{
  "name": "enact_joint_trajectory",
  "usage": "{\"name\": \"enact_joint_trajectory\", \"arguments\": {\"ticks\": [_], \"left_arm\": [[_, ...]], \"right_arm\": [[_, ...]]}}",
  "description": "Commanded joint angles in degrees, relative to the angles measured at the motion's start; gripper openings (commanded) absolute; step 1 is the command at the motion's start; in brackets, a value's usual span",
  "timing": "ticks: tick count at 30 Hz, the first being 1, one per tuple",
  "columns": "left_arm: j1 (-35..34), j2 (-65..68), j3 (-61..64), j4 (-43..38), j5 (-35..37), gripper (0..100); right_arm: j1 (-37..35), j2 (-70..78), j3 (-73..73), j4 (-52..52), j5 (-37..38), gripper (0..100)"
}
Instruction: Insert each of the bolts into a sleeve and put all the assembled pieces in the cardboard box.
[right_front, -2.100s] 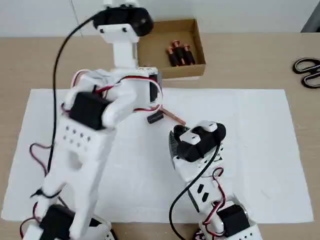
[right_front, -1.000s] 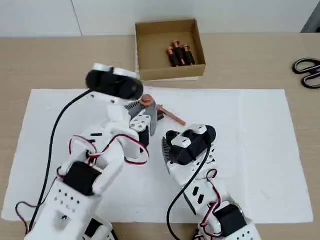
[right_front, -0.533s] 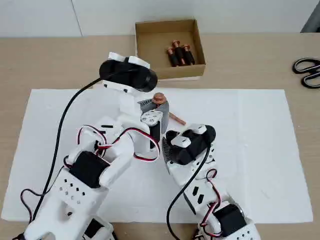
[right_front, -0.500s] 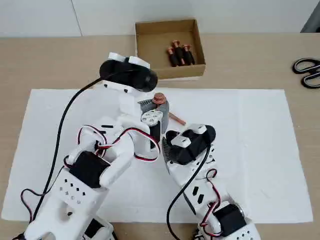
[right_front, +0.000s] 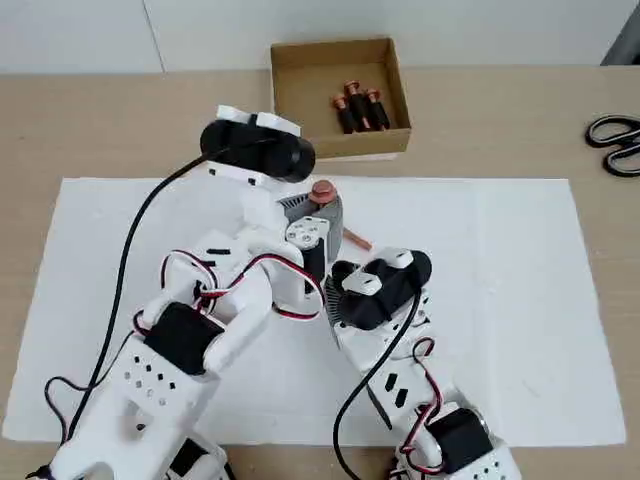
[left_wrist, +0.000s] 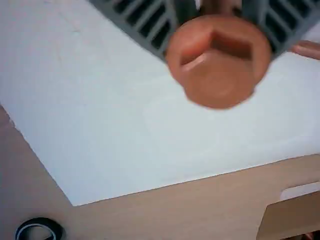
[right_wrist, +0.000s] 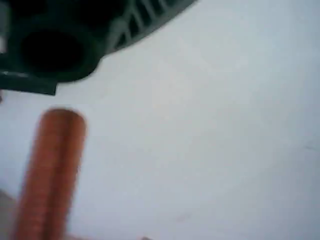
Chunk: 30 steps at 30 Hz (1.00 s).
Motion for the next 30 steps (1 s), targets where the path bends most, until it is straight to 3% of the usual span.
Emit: {"name": "enact_joint_trajectory", "arguments": {"ticks": [1, 30], "left_arm": [[0.8, -0.2, -0.4, -1.8, 0.6, 1], [2.5, -0.2, 1.5, 0.7, 2.3, 1]], "right_arm": [[-0.5, -0.4, 0.3, -1.3, -0.4, 0.4], [-0.5, -0.4, -0.1, -1.3, -0.4, 0.4]]}}
